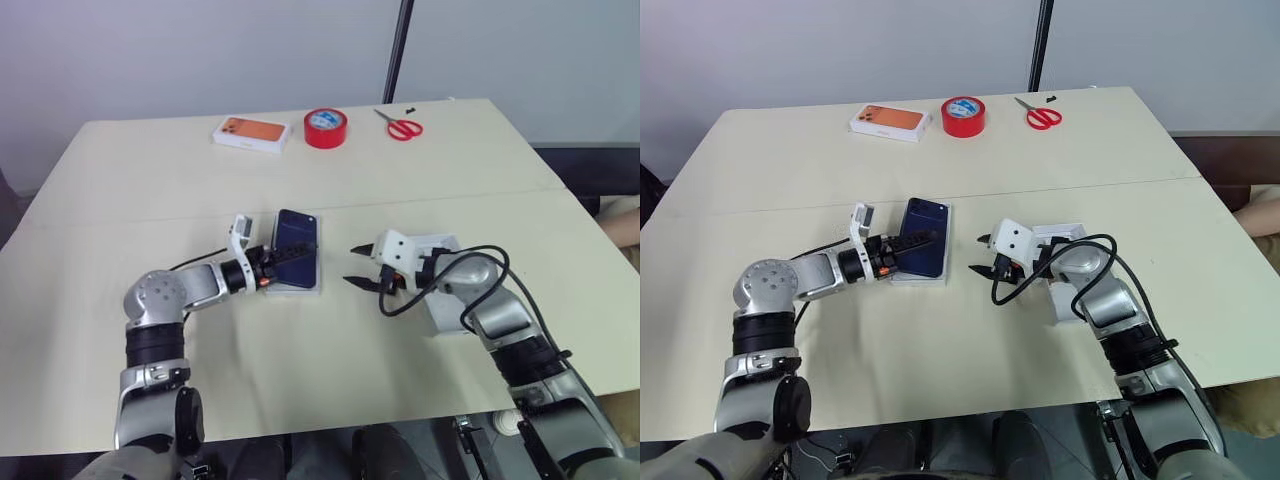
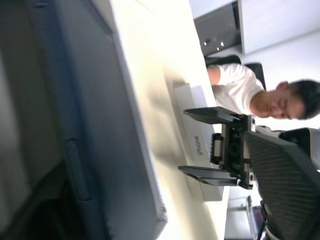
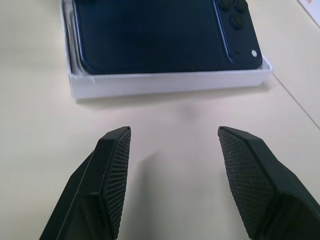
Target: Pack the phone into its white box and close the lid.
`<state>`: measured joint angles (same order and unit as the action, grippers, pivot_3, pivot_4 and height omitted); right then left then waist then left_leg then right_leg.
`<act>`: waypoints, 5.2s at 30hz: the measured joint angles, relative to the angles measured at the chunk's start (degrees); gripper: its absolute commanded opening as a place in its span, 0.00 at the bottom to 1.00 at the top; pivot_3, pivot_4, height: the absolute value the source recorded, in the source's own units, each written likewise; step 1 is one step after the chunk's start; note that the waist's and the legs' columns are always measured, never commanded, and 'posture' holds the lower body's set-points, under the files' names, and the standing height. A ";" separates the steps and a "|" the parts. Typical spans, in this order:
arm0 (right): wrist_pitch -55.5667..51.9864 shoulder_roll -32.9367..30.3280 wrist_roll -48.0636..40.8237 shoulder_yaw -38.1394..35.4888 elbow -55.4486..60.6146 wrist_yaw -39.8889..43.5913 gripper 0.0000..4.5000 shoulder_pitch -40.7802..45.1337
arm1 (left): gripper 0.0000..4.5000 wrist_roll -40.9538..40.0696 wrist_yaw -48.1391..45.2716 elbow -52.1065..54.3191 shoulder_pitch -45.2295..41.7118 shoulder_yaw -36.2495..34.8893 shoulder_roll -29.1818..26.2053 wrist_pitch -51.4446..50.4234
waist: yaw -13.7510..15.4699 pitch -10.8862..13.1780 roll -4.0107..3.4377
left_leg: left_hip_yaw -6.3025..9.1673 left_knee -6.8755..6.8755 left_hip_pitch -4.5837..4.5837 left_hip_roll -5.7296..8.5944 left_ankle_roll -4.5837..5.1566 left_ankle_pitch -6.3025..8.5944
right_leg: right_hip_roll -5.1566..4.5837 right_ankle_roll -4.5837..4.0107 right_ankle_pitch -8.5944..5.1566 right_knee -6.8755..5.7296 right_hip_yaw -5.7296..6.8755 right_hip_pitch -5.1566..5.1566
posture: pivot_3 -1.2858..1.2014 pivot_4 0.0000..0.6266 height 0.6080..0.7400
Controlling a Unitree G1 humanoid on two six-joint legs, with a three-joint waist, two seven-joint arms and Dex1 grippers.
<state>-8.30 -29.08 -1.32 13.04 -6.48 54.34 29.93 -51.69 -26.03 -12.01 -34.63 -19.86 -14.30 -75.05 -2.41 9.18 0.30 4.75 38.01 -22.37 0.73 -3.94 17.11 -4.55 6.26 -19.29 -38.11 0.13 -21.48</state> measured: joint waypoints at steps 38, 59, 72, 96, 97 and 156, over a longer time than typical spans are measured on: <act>1.38 2.16 0.26 1.28 -2.34 -1.06 0.65 0.79 | 0.95 -2.87 -1.63 7.99 -3.37 0.94 -10.74 -10.15 | 0.02 0.01 0.00 | 0.00 0.01 -0.01 -0.11 0.00 0.00 | -0.02 0.00 0.00 0.01 -0.01 0.01 | 0.52 0.24 1.00; 2.38 4.46 2.12 0.72 -6.07 -7.27 0.00 2.13 | 0.01 13.82 -5.42 7.31 3.50 11.68 -18.42 11.64 | 0.20 0.02 -0.03 | -0.01 -0.01 -0.02 -0.12 0.00 0.00 | -0.01 0.00 0.00 0.00 -0.02 -0.02 | 0.52 0.24 1.00; 3.65 8.79 5.13 2.68 -9.50 -10.38 0.00 3.77 | 0.01 22.68 -8.05 6.67 2.41 21.34 -18.75 16.43 | 0.20 0.01 -0.06 | 0.00 0.00 0.00 0.05 0.01 0.00 | 0.00 0.00 0.00 -0.01 -0.02 0.02 | 0.52 0.24 1.00; -4.65 -2.51 3.83 -6.50 5.80 -11.18 0.00 -12.25 | 0.01 27.27 -7.85 -1.40 -4.22 22.94 4.32 16.73 | 3.15 0.00 -0.04 | 0.12 0.19 -0.01 0.42 0.20 0.01 | -0.19 0.04 -0.02 0.03 -0.03 0.26 | 0.52 0.24 1.00; -5.05 -2.71 3.76 -7.16 6.20 -11.42 0.00 -12.80 | 0.01 27.27 -7.84 -1.42 -4.21 22.98 5.00 16.58 | 3.13 0.01 -0.04 | 0.12 0.19 -0.01 0.42 0.20 0.01 | -0.19 0.04 -0.02 0.04 -0.03 0.26 | 0.52 0.24 1.00; -76.70 -10.88 -15.45 -20.40 42.23 -27.10 0.86 -17.43 | 0.76 23.47 -50.32 10.68 15.90 16.37 -21.21 62.40 | 1.60 0.04 -0.07 | 0.10 0.00 0.00 0.29 0.61 0.20 | -0.10 0.05 -0.04 0.00 -0.12 0.13 | 0.52 0.24 1.00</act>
<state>-85.00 -39.96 -16.77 -7.36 35.75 27.24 12.51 -28.22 -76.35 -1.33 -18.74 -3.49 -35.51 -12.65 -0.81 9.22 0.23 4.84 38.01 -22.37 1.01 -3.33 17.31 -4.66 6.31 -19.33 -38.11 0.01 -21.35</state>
